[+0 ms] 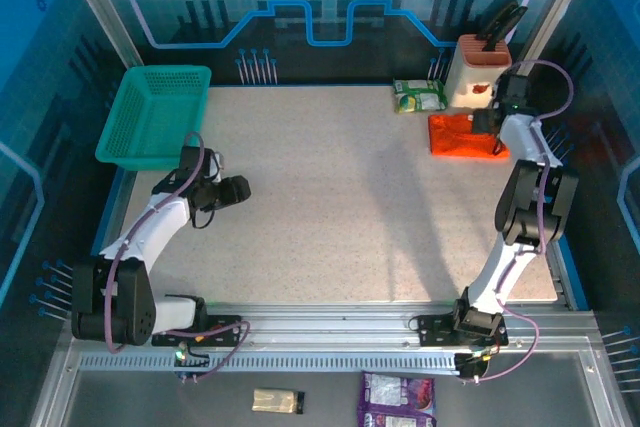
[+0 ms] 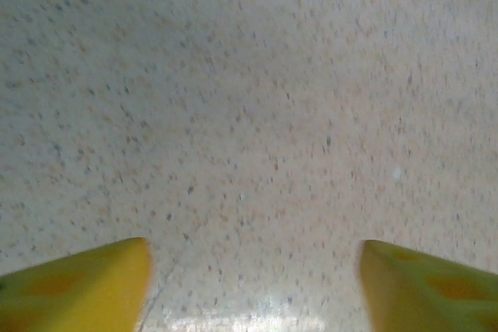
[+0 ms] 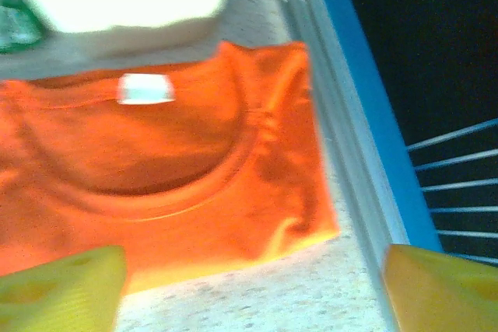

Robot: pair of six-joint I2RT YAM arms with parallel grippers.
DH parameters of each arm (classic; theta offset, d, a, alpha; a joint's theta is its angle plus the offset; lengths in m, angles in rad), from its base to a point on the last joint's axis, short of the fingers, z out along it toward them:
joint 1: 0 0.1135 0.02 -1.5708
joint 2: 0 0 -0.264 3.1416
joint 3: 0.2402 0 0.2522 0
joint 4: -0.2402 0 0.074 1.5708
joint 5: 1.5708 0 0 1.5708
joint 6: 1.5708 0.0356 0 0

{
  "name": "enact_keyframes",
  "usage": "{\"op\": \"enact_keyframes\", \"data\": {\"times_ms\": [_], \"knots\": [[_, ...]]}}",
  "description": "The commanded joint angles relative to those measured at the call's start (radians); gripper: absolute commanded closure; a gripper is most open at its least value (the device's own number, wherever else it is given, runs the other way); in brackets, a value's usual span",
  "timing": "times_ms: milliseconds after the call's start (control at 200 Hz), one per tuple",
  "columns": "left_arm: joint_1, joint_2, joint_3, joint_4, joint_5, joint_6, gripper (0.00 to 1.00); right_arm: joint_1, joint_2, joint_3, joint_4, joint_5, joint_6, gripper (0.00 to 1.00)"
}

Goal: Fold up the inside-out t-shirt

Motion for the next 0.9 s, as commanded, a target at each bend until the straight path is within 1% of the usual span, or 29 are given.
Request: {"op": "enact_keyframes", "data": {"times_ms": [0, 15, 35, 55, 130, 200, 250, 290, 330, 430, 500, 525, 585, 650, 680, 730, 770, 861, 871, 896], "knots": [[0.012, 0.008, -0.023, 0.131, -0.089, 0.001, 0.13, 0.048, -0.088, -0.152, 0.112, -0.061, 0.060, 0.00], [0.012, 0.010, -0.027, 0.143, -0.098, 0.001, 0.10, 0.055, -0.101, -0.174, 0.124, -0.069, 0.064, 0.00], [0.012, 0.013, -0.032, 0.158, -0.117, 0.001, 0.03, 0.065, -0.121, -0.208, 0.139, -0.077, 0.069, 0.00], [0.012, 0.014, -0.038, 0.175, -0.138, 0.002, 0.01, 0.074, -0.141, -0.242, 0.156, -0.084, 0.074, 0.00], [0.012, 0.016, -0.078, 0.244, -0.237, -0.006, 0.01, 0.109, -0.210, -0.369, 0.243, -0.123, 0.071, 0.00], [0.021, 0.020, -0.070, 0.250, -0.288, -0.006, 0.01, 0.141, -0.267, -0.482, 0.330, -0.173, 0.065, 0.00], [0.018, 0.015, -0.077, 0.287, -0.326, 0.024, 0.01, 0.162, -0.299, -0.570, 0.409, -0.218, 0.055, 0.00], [0.018, 0.009, -0.096, 0.338, -0.357, 0.041, 0.01, 0.178, -0.316, -0.614, 0.477, -0.246, 0.044, 0.00], [0.019, 0.008, -0.121, 0.402, -0.373, 0.075, 0.01, 0.192, -0.328, -0.703, 0.561, -0.269, 0.031, 0.00], [0.019, 0.043, -0.194, 0.586, -0.388, 0.193, 0.01, 0.227, -0.336, -0.820, 0.762, -0.271, 0.026, 0.00], [0.019, 0.077, -0.232, 0.702, -0.388, 0.253, 0.01, 0.250, -0.337, -0.853, 0.834, -0.258, 0.021, 0.00], [0.019, 0.089, -0.252, 0.769, -0.383, 0.267, 0.01, 0.259, -0.341, -0.856, 0.835, -0.240, 0.013, 0.00], [0.022, 0.108, -0.309, 0.934, -0.349, 0.288, 0.01, 0.277, -0.346, -0.894, 0.916, -0.194, 0.000, 0.00], [0.034, 0.113, -0.333, 1.015, -0.283, 0.266, 0.01, 0.282, -0.354, -0.937, 0.975, -0.170, 0.006, 0.00], [0.040, 0.125, -0.344, 1.059, -0.250, 0.249, 0.01, 0.283, -0.360, -0.964, 1.021, -0.169, 0.005, 0.00], [0.043, 0.156, -0.367, 1.144, -0.199, 0.266, 0.01, 0.283, -0.372, -1.005, 1.087, -0.176, 0.001, 0.00], [0.042, 0.188, -0.376, 1.180, -0.192, 0.267, 0.01, 0.282, -0.373, -1.045, 1.153, -0.182, -0.002, 0.00], [0.044, 0.265, -0.430, 1.365, -0.167, 0.276, 0.01, 0.283, -0.340, -1.108, 1.294, -0.207, -0.009, 0.00], [0.045, 0.265, -0.433, 1.372, -0.164, 0.275, 0.01, 0.284, -0.328, -1.115, 1.327, -0.212, -0.013, 0.00], [0.045, 0.256, -0.432, 1.349, -0.163, 0.271, 0.01, 0.284, -0.331, -1.119, 1.338, -0.211, -0.015, 0.00]]}}
